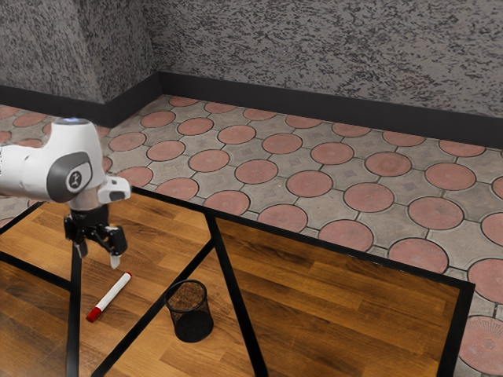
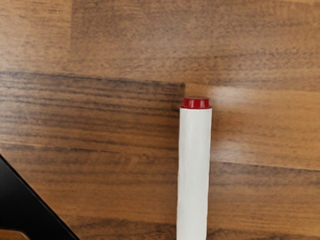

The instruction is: Put the marker into the pen holder.

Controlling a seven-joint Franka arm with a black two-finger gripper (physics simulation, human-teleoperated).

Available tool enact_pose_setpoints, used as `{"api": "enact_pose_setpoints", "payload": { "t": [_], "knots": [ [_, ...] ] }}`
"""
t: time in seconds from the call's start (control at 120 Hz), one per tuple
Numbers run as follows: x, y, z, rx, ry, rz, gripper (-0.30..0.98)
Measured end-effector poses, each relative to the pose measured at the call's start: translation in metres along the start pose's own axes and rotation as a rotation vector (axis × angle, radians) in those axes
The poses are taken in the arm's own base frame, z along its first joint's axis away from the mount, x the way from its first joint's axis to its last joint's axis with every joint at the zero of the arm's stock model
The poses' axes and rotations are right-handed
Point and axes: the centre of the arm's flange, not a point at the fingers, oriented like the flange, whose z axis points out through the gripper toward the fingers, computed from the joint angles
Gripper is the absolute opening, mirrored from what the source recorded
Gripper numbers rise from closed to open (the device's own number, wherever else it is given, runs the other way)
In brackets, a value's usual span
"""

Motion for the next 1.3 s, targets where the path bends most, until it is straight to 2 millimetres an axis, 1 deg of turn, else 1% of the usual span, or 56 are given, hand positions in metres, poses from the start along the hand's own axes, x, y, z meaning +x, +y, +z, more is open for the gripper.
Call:
{"api": "enact_pose_setpoints", "payload": {
  "t": [0.058, 0.117, 0.183, 0.275, 0.4, 0.467, 0.575, 0.625, 0.867, 0.933, 1.0, 1.192, 1.3],
  "knots": [
    [0.000, -0.009, 0.025, 0.006, 0.013, 0.007, 0.69],
    [0.004, -0.011, 0.037, 0.009, 0.045, 0.021, 0.69],
    [0.011, -0.004, 0.046, 0.017, 0.080, 0.054, 0.69],
    [0.020, 0.008, 0.054, 0.014, 0.119, 0.086, 0.69],
    [0.025, 0.008, 0.061, 0.012, 0.149, 0.096, 0.69],
    [0.019, 0.010, 0.063, 0.006, 0.157, 0.101, 0.69],
    [0.002, 0.015, 0.071, -0.004, 0.152, 0.110, 0.69],
    [-0.002, 0.016, 0.073, -0.003, 0.152, 0.118, 0.69],
    [-0.005, 0.017, 0.079, 0.012, 0.143, 0.141, 0.68],
    [-0.005, 0.017, 0.080, 0.013, 0.144, 0.142, 0.63],
    [-0.005, 0.017, 0.081, 0.013, 0.143, 0.140, 0.53],
    [-0.005, 0.016, 0.082, 0.013, 0.144, 0.135, 0.18],
    [-0.005, 0.016, 0.082, 0.013, 0.144, 0.134, 0.05]
  ]
}}
